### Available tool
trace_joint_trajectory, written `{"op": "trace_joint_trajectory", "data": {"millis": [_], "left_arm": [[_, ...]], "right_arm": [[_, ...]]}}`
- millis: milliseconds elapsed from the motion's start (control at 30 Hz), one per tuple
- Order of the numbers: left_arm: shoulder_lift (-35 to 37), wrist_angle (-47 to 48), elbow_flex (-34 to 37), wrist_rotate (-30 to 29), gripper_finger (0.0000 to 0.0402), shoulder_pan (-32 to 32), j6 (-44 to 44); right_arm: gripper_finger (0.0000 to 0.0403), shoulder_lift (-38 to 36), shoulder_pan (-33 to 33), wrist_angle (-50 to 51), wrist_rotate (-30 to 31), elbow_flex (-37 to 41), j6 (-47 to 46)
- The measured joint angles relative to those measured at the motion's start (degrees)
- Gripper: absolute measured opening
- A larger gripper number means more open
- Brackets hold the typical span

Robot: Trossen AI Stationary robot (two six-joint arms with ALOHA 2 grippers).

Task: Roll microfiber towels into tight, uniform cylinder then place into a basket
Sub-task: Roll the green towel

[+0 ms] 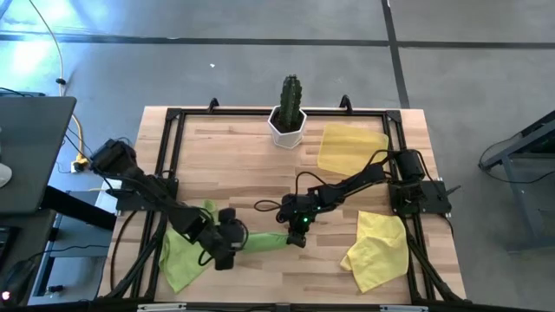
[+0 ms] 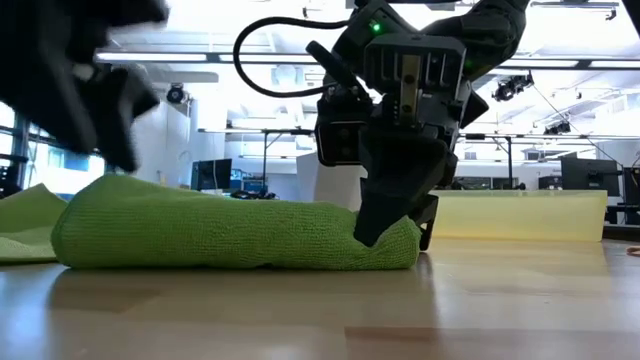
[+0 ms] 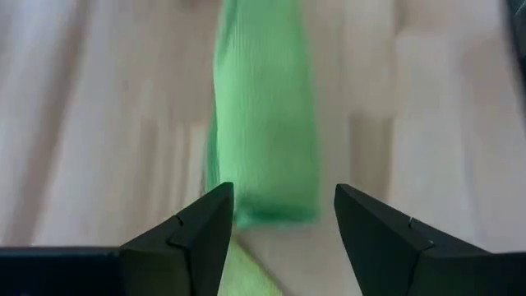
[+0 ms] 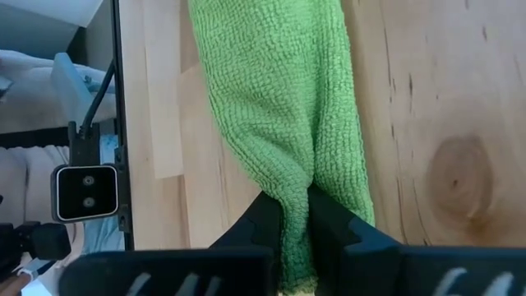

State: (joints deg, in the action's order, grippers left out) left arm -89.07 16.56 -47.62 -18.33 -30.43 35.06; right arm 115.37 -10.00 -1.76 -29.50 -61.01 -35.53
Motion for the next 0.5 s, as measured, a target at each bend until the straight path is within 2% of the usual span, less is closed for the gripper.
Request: {"op": "trace_joint_trajectory", "data": {"millis": [133,233,400,500], "left_arm": [[0.15,-3.26,-2.49,-4.47,0.0202,-1.02,-7.73],[-1.11,-6.71,-2.71,-5.06,0.0202,-1.30,-12.84],[-5.93,-6.05,-2.52,-4.88,0.0202,-0.27,-12.93],[-9.68,-7.22,-2.63,-2.58,0.0202,0.57,-11.62]], "right_arm": [[0.0016,-0.03,-0.02,-0.20,0.05,0.00,0.93],[0.0016,-0.04,-0.02,-0.17,0.04,0.00,1.03],[0.0016,-0.04,-0.02,-0.40,0.33,0.02,1.50],[0.0016,-0.07,-0.02,-0.67,0.43,0.02,1.51]]}}
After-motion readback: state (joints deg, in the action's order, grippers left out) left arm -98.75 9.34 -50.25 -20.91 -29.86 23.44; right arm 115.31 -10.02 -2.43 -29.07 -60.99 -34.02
